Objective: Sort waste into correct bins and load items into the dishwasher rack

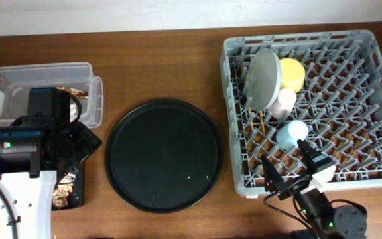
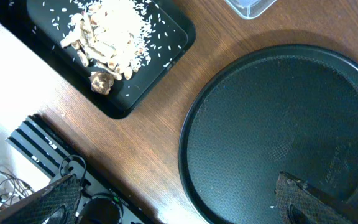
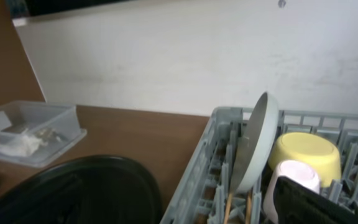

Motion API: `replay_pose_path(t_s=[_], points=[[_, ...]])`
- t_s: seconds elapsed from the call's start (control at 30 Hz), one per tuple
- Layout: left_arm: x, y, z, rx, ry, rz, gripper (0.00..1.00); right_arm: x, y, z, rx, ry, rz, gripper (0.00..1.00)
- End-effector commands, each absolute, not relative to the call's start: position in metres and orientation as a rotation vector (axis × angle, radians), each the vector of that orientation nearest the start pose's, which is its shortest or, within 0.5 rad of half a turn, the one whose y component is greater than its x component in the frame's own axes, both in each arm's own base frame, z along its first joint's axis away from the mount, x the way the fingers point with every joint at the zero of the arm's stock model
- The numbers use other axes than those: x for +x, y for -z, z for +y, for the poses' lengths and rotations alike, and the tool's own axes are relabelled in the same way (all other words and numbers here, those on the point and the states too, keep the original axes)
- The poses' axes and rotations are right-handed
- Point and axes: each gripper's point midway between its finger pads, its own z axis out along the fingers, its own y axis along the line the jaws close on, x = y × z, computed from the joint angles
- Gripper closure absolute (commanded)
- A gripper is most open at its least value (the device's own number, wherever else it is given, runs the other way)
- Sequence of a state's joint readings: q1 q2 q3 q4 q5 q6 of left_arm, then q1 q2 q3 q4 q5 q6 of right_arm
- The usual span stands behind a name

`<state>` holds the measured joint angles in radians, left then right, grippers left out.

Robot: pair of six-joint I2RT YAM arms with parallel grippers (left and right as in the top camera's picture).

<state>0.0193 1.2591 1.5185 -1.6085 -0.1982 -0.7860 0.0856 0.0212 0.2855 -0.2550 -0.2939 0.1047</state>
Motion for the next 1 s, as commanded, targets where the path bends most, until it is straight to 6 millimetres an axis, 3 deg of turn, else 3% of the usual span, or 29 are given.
replay_pose_path(t_s=[0.0,0.2,0.3,0.47,0.63,0.97], points=[[0.212,-0.252,0.039,-1.15,-0.145,2.607,0.01,0.219,-0.231,0.066,-0.213,-0.361,1.522,0.01],[0.212,-0.252,0.039,-1.15,-0.145,2.607,0.01,0.235,-0.221,0.052,-0.155,-0.288,1.394,0.02],[0.212,-0.252,0.039,-1.15,-0.145,2.607,0.01,0.24,-0.21,0.041,-0.104,-0.244,1.431,0.02],[0.212,-0.252,0.039,-1.15,-0.145,2.607,0.01,0.245,-0.159,0.014,-0.067,-0.097,1.635,0.02],[0.212,-0.252,0.039,-1.15,-0.145,2.607,0.01,0.246,-0.156,-0.009,-0.021,0.055,1.648,0.02],[0.212,-0.252,0.039,-1.15,-0.144,2.607,0.0,0.246,-0.156,-0.009,-0.003,0.044,1.647,0.02]])
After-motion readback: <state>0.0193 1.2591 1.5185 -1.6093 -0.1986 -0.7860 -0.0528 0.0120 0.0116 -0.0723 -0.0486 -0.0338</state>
